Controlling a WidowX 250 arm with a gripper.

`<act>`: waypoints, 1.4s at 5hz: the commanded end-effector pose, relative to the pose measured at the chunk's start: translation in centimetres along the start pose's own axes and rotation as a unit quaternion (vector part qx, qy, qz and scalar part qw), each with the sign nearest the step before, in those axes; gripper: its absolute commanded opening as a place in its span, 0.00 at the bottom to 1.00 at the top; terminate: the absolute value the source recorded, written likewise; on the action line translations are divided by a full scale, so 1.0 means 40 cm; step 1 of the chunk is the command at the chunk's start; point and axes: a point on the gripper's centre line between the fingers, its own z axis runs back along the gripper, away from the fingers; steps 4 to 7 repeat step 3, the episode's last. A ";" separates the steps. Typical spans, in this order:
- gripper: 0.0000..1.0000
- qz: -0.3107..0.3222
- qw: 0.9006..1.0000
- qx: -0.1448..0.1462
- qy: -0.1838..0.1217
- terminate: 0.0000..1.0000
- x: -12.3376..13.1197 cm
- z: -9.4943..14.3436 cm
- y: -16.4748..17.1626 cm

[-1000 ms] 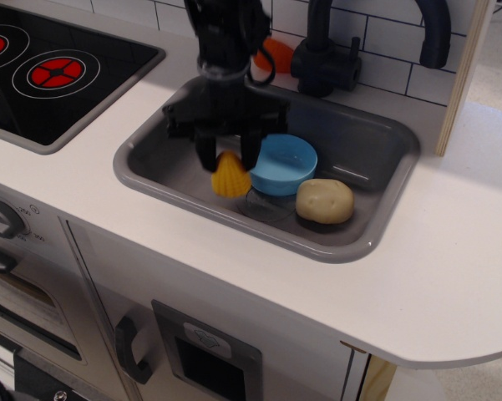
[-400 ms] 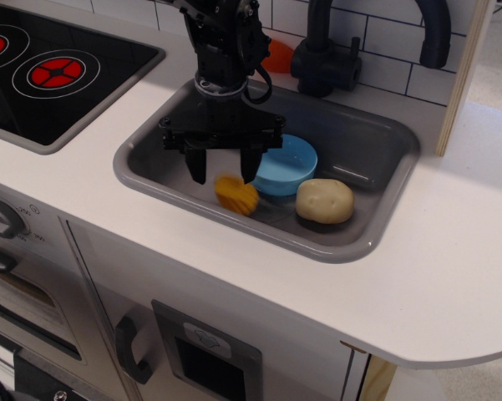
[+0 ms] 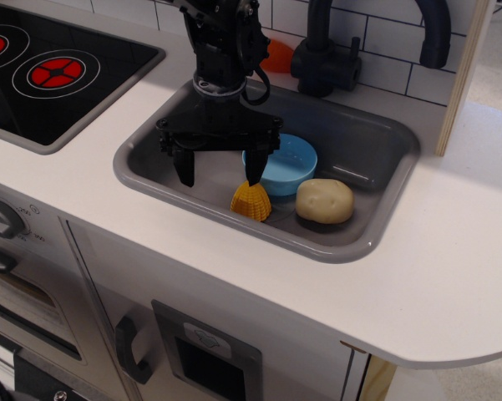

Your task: Take corn out of bowl sink

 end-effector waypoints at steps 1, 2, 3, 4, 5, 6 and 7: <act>1.00 0.023 0.998 -0.040 -0.030 0.00 0.057 0.102 0.002; 1.00 0.023 0.998 -0.040 -0.030 0.00 0.057 0.102 0.002; 1.00 0.023 0.998 -0.040 -0.030 1.00 0.057 0.102 0.002; 1.00 0.023 0.998 -0.040 -0.030 1.00 0.057 0.102 0.002; 1.00 0.023 0.998 -0.040 -0.030 1.00 0.057 0.102 0.002; 1.00 0.023 0.998 -0.040 -0.030 1.00 0.057 0.102 0.002; 1.00 0.023 0.998 -0.040 -0.030 1.00 0.057 0.102 0.002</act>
